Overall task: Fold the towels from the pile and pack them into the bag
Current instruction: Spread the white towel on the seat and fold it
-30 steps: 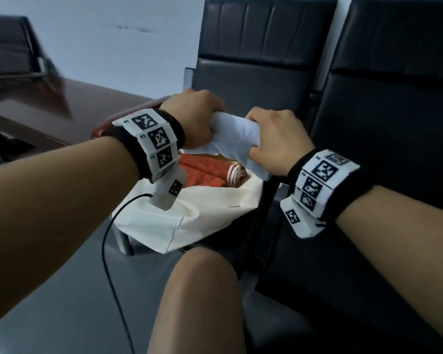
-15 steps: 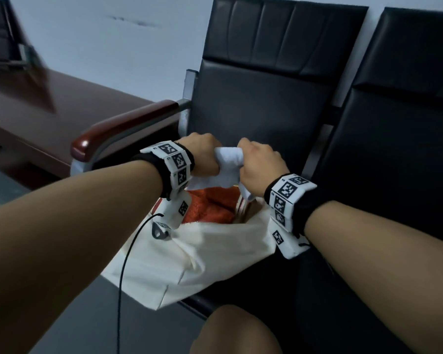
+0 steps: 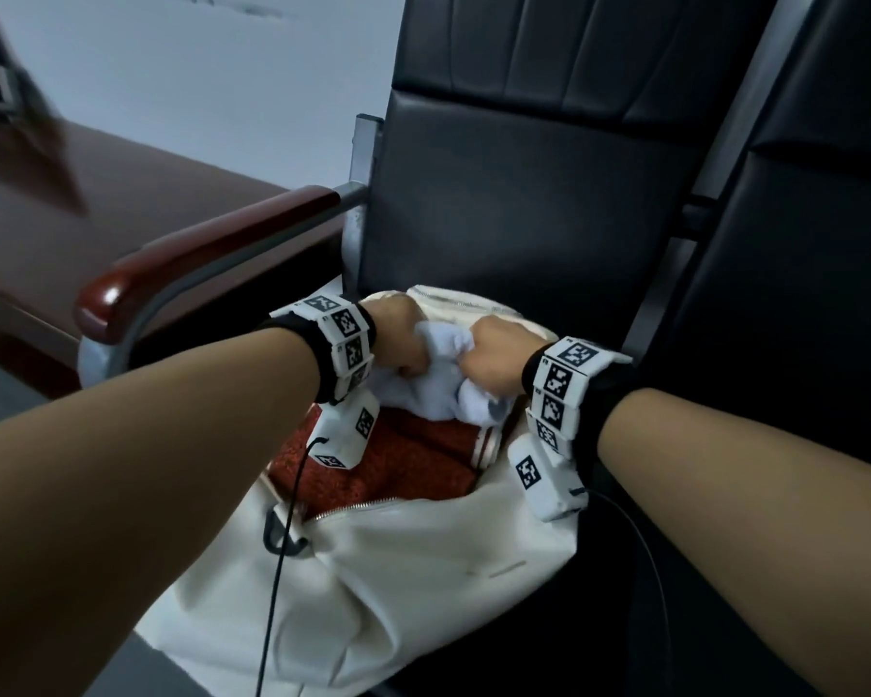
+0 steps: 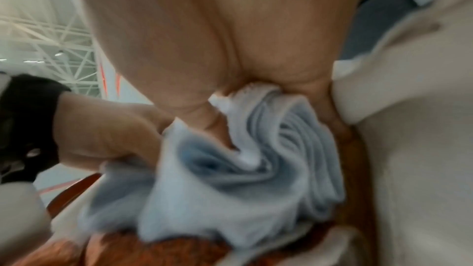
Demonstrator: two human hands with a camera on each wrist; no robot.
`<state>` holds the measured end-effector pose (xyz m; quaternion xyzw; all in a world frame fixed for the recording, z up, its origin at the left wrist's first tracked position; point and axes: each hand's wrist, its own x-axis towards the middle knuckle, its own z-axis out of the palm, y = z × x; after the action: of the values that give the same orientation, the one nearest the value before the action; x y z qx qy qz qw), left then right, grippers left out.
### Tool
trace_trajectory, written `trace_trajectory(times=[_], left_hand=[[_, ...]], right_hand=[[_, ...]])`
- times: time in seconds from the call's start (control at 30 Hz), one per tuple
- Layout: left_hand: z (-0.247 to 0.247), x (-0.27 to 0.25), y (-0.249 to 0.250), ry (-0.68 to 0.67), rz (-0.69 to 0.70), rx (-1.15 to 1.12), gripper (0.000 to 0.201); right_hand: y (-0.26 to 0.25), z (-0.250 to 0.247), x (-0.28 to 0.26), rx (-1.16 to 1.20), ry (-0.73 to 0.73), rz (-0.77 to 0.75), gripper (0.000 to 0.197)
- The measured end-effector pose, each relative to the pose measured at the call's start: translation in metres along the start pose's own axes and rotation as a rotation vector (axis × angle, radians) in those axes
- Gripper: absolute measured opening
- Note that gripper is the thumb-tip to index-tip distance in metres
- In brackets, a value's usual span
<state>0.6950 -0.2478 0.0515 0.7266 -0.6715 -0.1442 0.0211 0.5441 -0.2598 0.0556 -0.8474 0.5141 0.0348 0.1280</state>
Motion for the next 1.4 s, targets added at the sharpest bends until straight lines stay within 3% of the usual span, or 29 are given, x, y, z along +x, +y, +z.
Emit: trace_trajectory(times=[0.07,0.2,0.33,0.5,0.73,0.93,1.03,1.1,1.17,1.4], left_hand=[[-0.002,0.003,-0.006,0.114,0.01,-0.054,0.018],[0.0,0.009,-0.015,0.422,-0.02,-0.057,0.043],[0.007,0.012,-0.018,0.448,0.028,-0.048,0.051],[0.027,0.013,-0.014,0.3,-0.081,0.197,0.043],[0.035,0.02,-0.011,0.232,-0.013,0.39,0.028],[0.026,0.019,-0.007,0.406,-0.026,0.463,0.033],[0.032,0.018,-0.009,0.24,-0.009,0.345,0.034],[0.031,0.016,-0.01,0.114,-0.015,0.302,0.037],[0.028,0.014,-0.01,0.062,-0.025,0.29,0.039],[0.012,-0.01,0.011,0.053,-0.043,0.219,0.035]], right_hand=[[-0.004,-0.007,-0.002,-0.003,0.13,0.028,0.029],[-0.011,-0.011,-0.005,-0.114,0.412,0.061,0.037],[-0.018,0.008,0.001,-0.267,0.507,0.023,0.031],[-0.016,0.031,0.007,-0.368,0.396,0.09,0.038],[0.0,0.03,0.006,-0.347,0.091,0.128,0.034],[0.007,0.02,0.006,-0.344,0.387,0.026,0.025],[0.004,0.024,0.003,-0.357,0.158,0.035,0.03],[0.002,0.024,-0.003,-0.363,0.047,0.019,0.023],[0.002,0.02,-0.008,-0.372,0.016,-0.021,0.011],[-0.003,-0.001,-0.032,-0.244,0.055,-0.018,0.013]])
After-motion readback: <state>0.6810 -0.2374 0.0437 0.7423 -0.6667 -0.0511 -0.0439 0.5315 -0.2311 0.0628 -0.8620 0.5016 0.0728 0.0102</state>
